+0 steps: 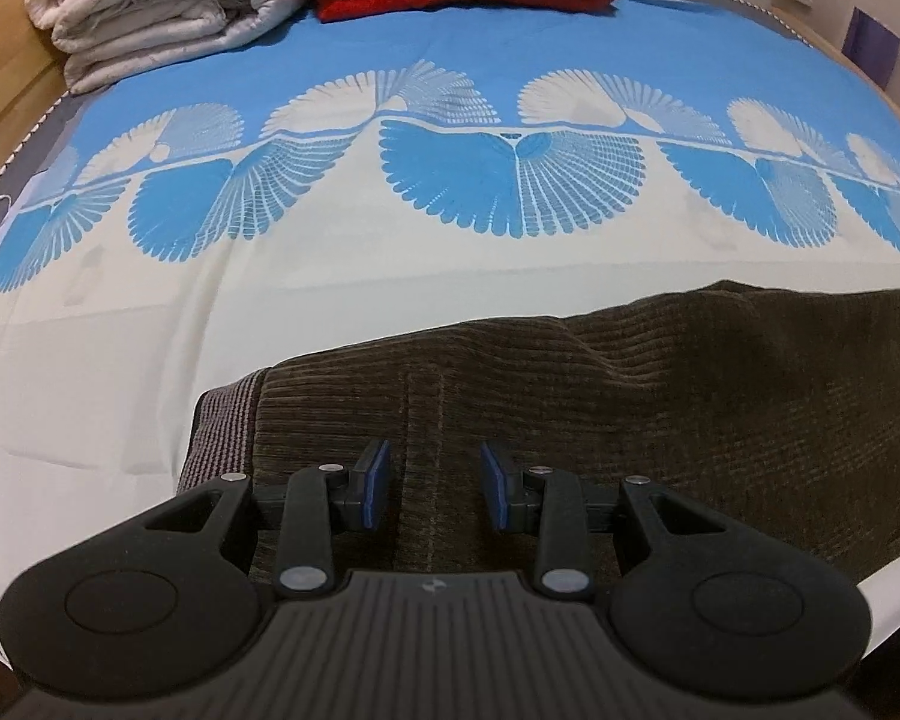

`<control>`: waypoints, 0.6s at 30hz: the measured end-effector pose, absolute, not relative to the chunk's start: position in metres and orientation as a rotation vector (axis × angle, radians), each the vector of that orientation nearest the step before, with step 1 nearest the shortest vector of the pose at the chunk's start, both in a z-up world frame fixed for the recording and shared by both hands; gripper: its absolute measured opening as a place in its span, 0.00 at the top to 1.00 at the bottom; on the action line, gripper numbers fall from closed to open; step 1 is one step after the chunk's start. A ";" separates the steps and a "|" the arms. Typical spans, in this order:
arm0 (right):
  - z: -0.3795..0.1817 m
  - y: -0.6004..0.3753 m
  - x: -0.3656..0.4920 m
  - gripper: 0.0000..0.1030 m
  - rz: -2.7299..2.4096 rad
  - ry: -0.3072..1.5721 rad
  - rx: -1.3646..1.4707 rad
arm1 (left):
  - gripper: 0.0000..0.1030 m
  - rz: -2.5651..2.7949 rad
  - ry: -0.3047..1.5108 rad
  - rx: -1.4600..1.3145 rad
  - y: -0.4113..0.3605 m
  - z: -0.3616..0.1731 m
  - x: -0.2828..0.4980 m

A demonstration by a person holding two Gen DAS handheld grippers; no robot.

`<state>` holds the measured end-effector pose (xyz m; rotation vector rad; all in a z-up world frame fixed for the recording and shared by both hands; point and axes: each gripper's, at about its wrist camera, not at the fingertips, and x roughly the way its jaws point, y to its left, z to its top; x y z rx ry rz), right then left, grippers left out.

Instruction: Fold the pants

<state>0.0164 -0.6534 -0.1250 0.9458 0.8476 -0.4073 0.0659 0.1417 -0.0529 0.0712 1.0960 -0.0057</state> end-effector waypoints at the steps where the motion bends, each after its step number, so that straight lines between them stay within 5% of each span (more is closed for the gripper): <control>1: -0.126 -0.653 0.017 0.74 -0.398 0.848 0.951 | 0.64 -0.007 1.096 0.071 0.141 -0.054 0.066; 10: -0.141 -0.643 0.044 0.69 -0.391 0.852 0.966 | 0.63 -0.064 1.127 0.092 0.132 -0.060 0.062; 13: -0.135 -0.638 0.049 0.88 -0.385 0.846 0.941 | 0.62 -0.046 1.131 0.085 0.136 -0.059 0.061; 18: -0.089 -0.637 0.019 0.90 -0.447 0.755 0.927 | 0.62 -0.021 1.113 0.052 0.138 -0.052 0.062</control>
